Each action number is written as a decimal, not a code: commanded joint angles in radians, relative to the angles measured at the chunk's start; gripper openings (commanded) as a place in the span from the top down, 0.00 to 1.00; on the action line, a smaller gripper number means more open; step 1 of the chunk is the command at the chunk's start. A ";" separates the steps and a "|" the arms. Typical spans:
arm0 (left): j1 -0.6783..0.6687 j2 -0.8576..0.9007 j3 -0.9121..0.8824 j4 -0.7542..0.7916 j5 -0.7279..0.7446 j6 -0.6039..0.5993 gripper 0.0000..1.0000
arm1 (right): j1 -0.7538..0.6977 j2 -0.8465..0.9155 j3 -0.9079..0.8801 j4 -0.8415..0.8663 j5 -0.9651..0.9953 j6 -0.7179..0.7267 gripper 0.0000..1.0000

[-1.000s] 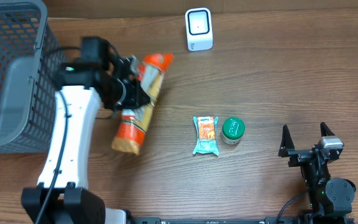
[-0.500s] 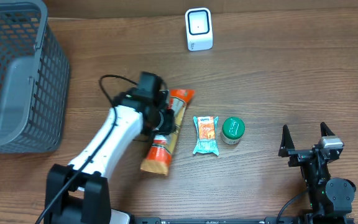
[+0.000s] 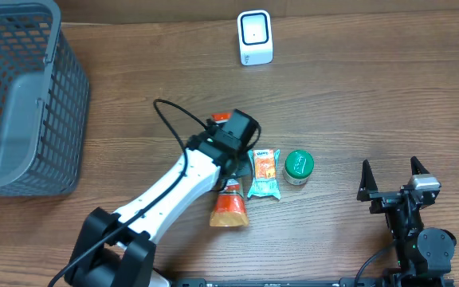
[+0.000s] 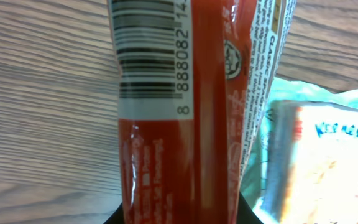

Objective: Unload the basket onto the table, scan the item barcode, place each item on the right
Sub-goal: 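Lift the spaghetti package out and lower it beside the tissue pack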

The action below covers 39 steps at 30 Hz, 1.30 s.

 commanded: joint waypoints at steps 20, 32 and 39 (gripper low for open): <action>-0.018 0.114 0.009 0.025 -0.094 -0.018 0.50 | -0.003 -0.008 -0.011 0.003 -0.005 -0.001 0.00; -0.011 0.114 0.032 0.022 -0.096 0.114 0.31 | -0.003 -0.008 -0.011 0.003 -0.005 -0.001 0.00; 0.039 0.105 0.204 -0.144 -0.140 0.139 0.14 | -0.003 -0.008 -0.011 0.003 -0.005 -0.001 0.00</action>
